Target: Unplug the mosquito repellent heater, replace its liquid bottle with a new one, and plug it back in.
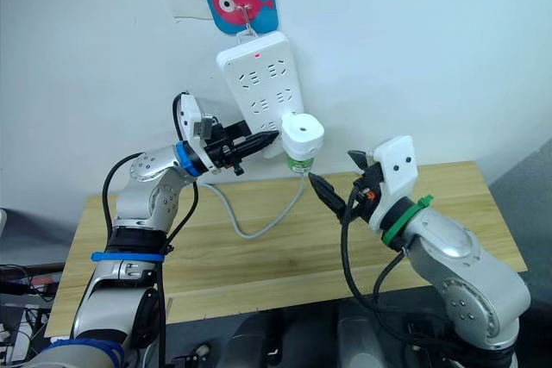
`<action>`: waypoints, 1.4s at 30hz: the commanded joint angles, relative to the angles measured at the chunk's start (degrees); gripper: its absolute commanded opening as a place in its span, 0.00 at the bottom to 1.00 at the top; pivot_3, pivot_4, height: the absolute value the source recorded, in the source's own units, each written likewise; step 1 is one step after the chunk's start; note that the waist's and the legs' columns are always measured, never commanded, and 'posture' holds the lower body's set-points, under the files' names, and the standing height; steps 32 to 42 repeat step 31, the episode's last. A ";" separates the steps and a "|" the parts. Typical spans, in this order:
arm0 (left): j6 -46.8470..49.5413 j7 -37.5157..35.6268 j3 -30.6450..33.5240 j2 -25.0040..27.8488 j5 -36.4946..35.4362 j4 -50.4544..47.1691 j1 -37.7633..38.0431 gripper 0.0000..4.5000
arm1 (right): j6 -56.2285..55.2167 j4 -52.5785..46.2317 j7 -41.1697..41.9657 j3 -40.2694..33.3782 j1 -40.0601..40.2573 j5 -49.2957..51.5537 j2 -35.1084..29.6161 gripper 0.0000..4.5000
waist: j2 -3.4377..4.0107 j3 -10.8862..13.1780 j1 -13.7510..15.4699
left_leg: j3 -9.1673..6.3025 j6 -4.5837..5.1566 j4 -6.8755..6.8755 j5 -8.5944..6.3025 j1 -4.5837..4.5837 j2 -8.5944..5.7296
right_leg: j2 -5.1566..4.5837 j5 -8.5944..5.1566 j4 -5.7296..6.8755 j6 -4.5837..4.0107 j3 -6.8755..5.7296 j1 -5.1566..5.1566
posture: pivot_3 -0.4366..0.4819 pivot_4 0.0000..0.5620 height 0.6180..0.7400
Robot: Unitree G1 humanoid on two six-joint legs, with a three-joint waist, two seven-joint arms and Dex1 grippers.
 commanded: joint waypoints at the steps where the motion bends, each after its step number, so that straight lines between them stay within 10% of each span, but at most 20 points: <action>1: -1.74 -0.98 -0.22 0.50 0.24 -0.50 -0.81 0.57 | -2.81 -2.55 0.94 -0.56 1.11 1.28 -1.03 1.00 | 0.00 0.00 0.00 | 0.00 0.00 0.01 0.00 0.00 0.00 | 0.01 0.00 0.00 0.00 0.00 0.00 | 0.32 0.45 1.00; 7: -1.55 -0.68 1.62 4.64 0.77 -1.76 2.63 0.99 | -6.56 -2.41 2.71 -0.07 3.93 0.45 -3.74 1.00 | -0.01 -0.01 0.04 | 0.02 -0.01 0.01 0.01 0.00 -0.02 | 0.01 0.00 -0.01 0.00 0.02 0.00 | 0.34 0.44 1.00; 25: 21.62 10.77 14.03 21.88 -5.36 -37.68 34.01 1.00 | -31.12 19.13 31.45 -5.11 11.76 -6.29 -23.10 1.00 | -0.08 -0.44 2.29 | -0.04 0.00 0.00 -0.01 0.10 0.05 | -0.07 0.00 -0.06 0.00 -0.01 0.14 | 0.48 0.36 1.00; 42: 23.50 14.87 14.51 20.67 -5.71 -40.63 34.72 1.00 | -34.66 23.13 33.18 -4.03 11.97 -8.53 -22.88 1.00 | -0.06 -1.07 3.41 | -0.06 0.00 0.01 -0.01 0.25 0.03 | -0.07 0.00 -0.14 0.00 -0.06 0.43 | 0.51 0.35 1.00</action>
